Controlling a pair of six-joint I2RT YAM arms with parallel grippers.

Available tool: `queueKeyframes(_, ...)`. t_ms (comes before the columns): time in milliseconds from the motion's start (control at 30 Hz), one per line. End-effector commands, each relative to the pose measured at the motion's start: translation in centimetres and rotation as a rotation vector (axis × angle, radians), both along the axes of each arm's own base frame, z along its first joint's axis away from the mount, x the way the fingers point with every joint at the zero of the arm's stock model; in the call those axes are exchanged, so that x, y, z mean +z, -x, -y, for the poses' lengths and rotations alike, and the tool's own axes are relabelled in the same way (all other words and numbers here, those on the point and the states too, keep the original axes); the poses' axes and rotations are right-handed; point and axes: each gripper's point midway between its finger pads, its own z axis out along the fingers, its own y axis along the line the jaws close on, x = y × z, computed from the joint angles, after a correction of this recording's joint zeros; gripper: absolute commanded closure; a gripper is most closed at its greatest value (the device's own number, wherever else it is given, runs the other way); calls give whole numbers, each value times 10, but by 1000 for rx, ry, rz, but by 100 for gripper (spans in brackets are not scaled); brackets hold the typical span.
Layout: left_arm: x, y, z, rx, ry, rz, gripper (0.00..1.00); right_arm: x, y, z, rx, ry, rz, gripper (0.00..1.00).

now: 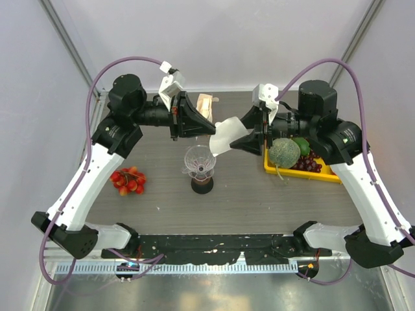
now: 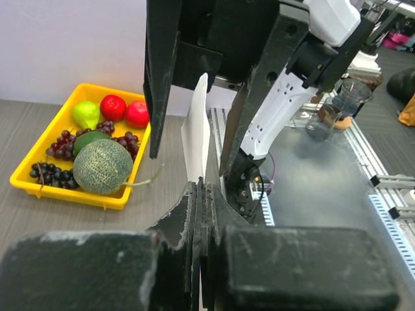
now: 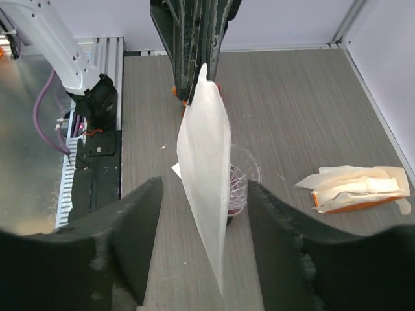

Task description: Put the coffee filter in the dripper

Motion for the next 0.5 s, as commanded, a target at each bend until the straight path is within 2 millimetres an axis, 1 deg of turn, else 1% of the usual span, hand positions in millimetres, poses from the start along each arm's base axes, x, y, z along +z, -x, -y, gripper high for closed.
queueKeyframes(0, 9, 7, -4, 25, 10, 92, 100, 15, 8, -8, 71, -48, -17, 53)
queueKeyframes(33, 8, 7, -4, 33, 8, 94, 100, 13, 8, -9, 72, -42, -22, 60)
queueKeyframes(67, 8, 6, -5, 44, 4, 101, 100, 9, 7, -9, 72, -34, -31, 77)
queueKeyframes(100, 7, 5, -6, 53, -1, 112, 100, 8, 6, -9, 67, -30, -29, 85)
queueKeyframes(133, 5, 6, -8, 63, -11, 121, 98, 7, 6, -9, 65, -27, -26, 95)
queueKeyframes(167, 3, 7, -10, 62, -22, 146, 85, 6, 5, -8, 66, -24, -24, 95)
queueKeyframes(200, 0, 11, -14, 57, -43, 155, 70, 4, 7, -8, 72, -16, -12, 95)
queueKeyframes(233, -1, 14, -16, 51, -53, 201, 61, 3, 8, -8, 77, -11, -7, 95)
queueKeyframes(267, -3, 16, -20, 51, -66, 218, 59, -1, 9, -7, 82, 2, 3, 95)
queueKeyframes(367, -8, 22, -25, 51, -86, 254, 58, -13, 11, -9, 104, 49, 21, 95)
queueKeyframes(400, -8, 21, -26, 59, -87, 256, 57, -18, 13, -9, 111, 68, 27, 95)
queueKeyframes(467, -9, 17, -24, 85, -97, 250, 50, -21, 16, -14, 128, 81, 39, 94)
